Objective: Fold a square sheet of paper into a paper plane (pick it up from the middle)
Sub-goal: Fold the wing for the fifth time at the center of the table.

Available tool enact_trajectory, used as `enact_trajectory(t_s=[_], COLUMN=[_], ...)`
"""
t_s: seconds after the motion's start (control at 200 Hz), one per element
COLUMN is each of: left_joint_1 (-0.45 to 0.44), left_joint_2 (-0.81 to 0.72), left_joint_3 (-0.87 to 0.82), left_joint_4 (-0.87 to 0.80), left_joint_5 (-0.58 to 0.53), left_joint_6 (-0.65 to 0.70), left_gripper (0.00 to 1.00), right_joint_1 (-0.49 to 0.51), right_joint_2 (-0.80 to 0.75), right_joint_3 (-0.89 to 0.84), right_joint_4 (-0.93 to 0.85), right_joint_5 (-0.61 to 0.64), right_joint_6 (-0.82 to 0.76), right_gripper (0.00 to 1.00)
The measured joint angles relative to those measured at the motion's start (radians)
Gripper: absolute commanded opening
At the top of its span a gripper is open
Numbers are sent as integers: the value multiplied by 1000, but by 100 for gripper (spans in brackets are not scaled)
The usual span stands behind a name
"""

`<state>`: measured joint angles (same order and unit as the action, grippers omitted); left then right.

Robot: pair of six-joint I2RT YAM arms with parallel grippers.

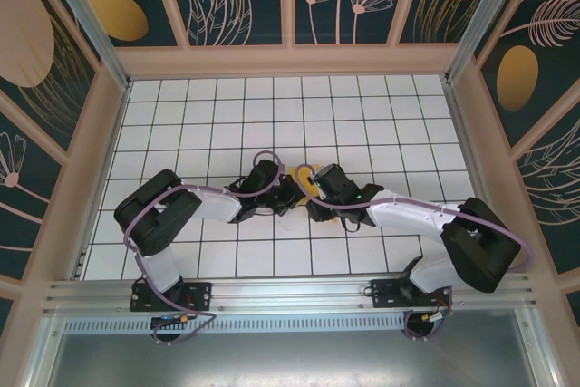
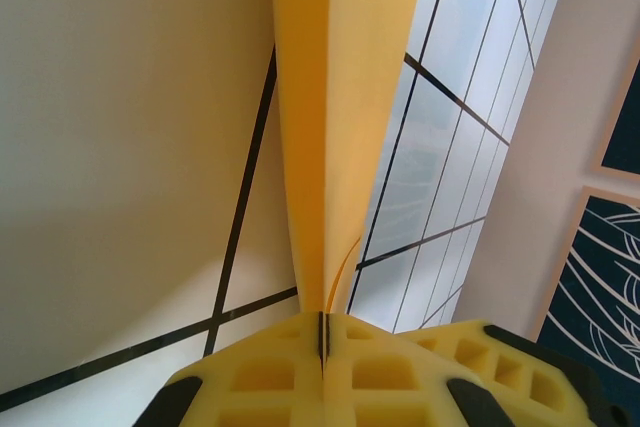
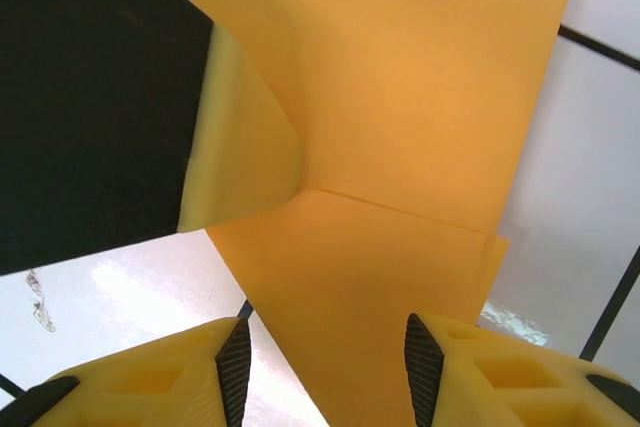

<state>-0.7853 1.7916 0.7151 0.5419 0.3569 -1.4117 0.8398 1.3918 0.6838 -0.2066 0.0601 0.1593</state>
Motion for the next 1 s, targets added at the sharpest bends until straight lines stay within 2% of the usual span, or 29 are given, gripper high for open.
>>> enact_trajectory(t_s=[0.445,0.545,0.61,0.796,0.901,1.001], left_joint_1=[6,6,6,13,13,13], left_joint_2=[10,10,12,15,15,15], left_joint_3=[19,19,21,24,24,24], left_joint_4=[-4,-4,-4,-4,-4,-4], left_joint_5=[28,29,28,28,28,28], left_joint_6=[0,0,0,1,4,5], left_gripper=[0,0,0,0,0,0], right_joint_1=[23,23,24,27,27,27], right_joint_2=[62,78,92,99,98,98], right_joint_3=[0,3,13,30,30,30], right_joint_4=[0,-3,-5,-4,-3,-2], right_joint_5=[50,84,101,124,122,113], right_joint_6=[-100,-101,-101,-103,-109,-114], right_gripper=[47,44,38,37,33,23])
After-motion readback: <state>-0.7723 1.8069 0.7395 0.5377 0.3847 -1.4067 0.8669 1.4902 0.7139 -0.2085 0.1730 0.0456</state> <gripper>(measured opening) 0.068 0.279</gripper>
